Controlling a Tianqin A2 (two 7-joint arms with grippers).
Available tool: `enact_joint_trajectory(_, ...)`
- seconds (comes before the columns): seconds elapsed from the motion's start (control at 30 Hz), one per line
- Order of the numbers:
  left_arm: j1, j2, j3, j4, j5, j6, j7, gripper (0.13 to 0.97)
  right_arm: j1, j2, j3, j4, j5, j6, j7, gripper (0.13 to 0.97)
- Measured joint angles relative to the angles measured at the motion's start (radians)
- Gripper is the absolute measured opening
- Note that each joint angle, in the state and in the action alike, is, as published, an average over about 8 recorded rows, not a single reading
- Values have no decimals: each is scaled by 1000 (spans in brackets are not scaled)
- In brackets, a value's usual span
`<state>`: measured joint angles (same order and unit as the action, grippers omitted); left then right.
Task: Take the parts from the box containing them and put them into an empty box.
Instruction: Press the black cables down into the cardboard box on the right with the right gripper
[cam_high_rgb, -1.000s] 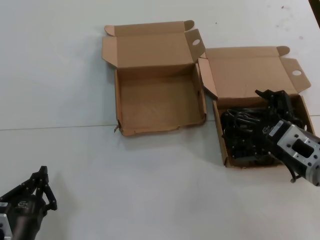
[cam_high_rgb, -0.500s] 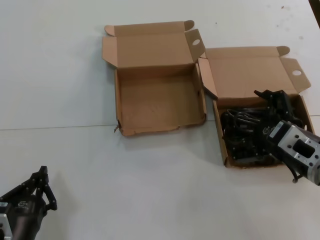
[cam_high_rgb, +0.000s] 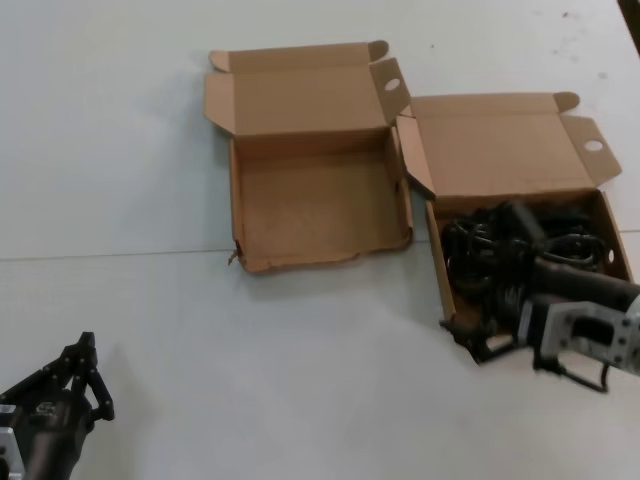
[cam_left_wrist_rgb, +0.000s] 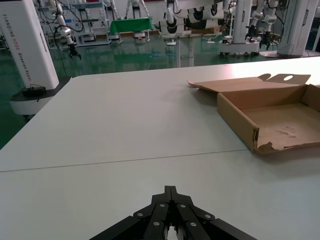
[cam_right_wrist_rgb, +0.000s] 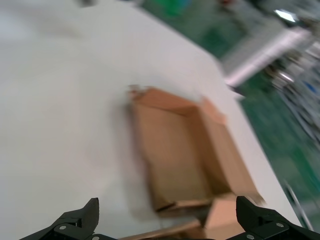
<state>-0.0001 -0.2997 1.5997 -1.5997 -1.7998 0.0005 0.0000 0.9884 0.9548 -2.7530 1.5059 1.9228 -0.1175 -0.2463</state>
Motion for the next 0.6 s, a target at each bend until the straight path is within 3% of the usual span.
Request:
enact_joint_trajectory(0.23,0,0,0,0,0,0,0,156,43,-7,0,-22,-220,-154,0,966)
enact_joint_trajectory(0.6,0,0,0,0,0,0,0,156,64,-15,0,-31,-259,-195,0,966)
